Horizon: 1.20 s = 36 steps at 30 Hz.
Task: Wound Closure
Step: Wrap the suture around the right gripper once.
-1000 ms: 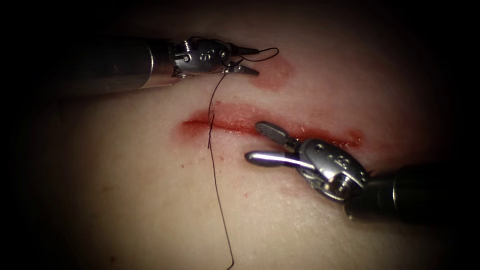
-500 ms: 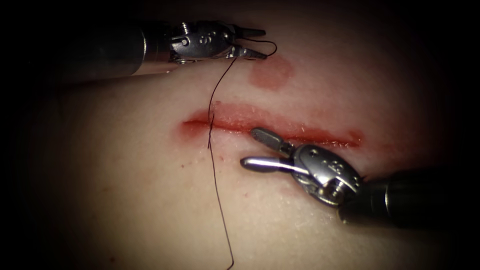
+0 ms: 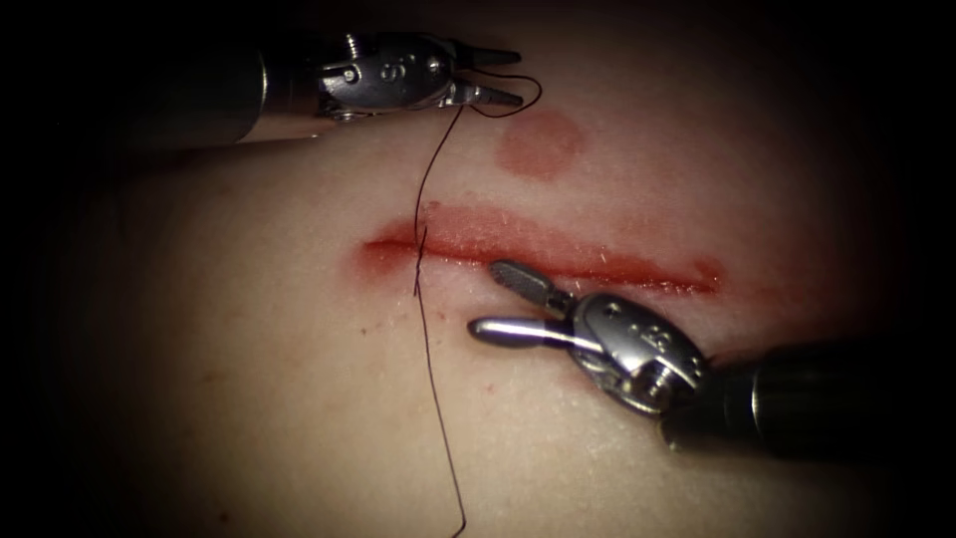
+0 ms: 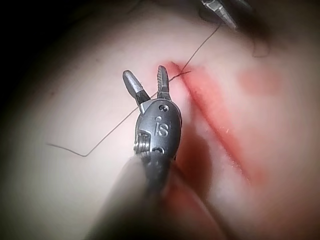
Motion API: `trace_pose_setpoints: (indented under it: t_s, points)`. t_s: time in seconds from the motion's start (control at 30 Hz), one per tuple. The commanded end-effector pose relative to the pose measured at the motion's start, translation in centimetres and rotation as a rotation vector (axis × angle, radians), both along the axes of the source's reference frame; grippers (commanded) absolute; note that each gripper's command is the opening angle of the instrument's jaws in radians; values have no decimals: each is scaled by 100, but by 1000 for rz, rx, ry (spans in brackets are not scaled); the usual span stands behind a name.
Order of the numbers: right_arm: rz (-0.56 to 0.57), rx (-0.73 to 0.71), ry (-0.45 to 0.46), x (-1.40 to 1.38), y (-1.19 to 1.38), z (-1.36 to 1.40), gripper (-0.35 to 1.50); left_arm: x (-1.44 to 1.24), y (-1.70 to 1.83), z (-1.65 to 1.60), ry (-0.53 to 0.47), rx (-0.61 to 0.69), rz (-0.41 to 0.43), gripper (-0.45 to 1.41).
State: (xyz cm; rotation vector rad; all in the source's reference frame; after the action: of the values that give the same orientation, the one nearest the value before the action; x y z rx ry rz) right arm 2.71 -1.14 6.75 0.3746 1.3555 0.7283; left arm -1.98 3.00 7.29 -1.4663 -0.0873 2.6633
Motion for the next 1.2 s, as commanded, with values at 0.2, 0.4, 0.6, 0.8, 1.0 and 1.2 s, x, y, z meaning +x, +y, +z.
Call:
trace_pose_setpoints:
  t_s: [0.2,0.4,0.6,0.8,1.0,1.2]
  points:
    - [-10,8,3,11,0,7,116,8,9,-14,12,-45,19,-24]
    - [-32,16,8,21,6,9,104,25,6,-19,25,-104,39,-35]
    - [-55,31,36,53,29,16,88,43,-2,-37,24,-107,15,-35]
    - [-99,33,81,103,47,36,78,56,-5,-62,28,-100,-20,-35]
    - [-74,25,48,150,55,71,56,65,-30,-79,40,-115,-24,-35]
    - [-23,16,-39,157,52,86,64,79,-40,-96,38,-119,-34,-35]
